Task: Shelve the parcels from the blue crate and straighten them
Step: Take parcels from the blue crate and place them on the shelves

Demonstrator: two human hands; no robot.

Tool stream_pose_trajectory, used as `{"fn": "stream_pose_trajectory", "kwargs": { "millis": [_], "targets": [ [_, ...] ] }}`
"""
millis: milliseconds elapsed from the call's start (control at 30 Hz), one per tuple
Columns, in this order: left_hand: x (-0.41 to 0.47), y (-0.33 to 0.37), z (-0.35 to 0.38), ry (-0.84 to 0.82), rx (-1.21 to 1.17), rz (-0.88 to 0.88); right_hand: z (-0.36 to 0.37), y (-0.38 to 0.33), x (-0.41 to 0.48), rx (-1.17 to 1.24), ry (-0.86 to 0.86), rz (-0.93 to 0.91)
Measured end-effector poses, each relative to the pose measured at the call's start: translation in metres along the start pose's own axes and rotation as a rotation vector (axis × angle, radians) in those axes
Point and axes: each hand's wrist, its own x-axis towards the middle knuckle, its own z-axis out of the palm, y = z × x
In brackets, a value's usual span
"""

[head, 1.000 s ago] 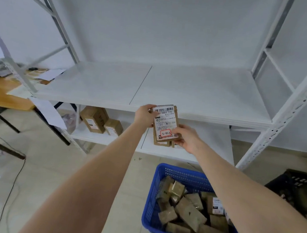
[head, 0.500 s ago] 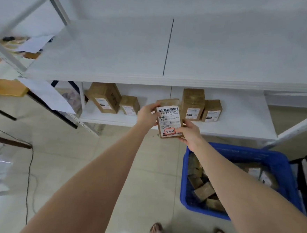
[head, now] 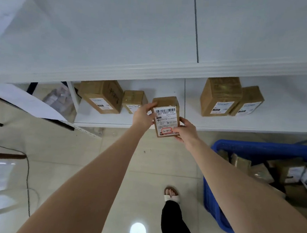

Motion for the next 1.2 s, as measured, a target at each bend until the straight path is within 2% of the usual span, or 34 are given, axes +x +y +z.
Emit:
{"fn": "stream_pose_trajectory", "kwargs": {
  "millis": [300,567,733,1067,1200],
  "targets": [
    [0.106,-0.043,-0.008,-0.033,0.002,-0.062,0.051,0.015,0.110,-0.263,0.098,-0.081],
    [0.165,-0.095,0.015,-0.057,0.076,0.023,0.070,0.049,0.176,-0.224,0.197,-0.089],
    [0.176,-0.120,0.028,-0.062,0.105,0.074,0.077,0.062,0.198,-0.229,0.241,-0.170],
    [0.181,-0.142,0.042,-0.021,0.250,0.192,0.075,0.081,0.211,-0.276,0.200,-0.213],
    [0.173,-0.139,0.040,-0.010,0.359,0.233,0.074,0.086,0.216,-0.402,0.229,-0.226]
  ]
}}
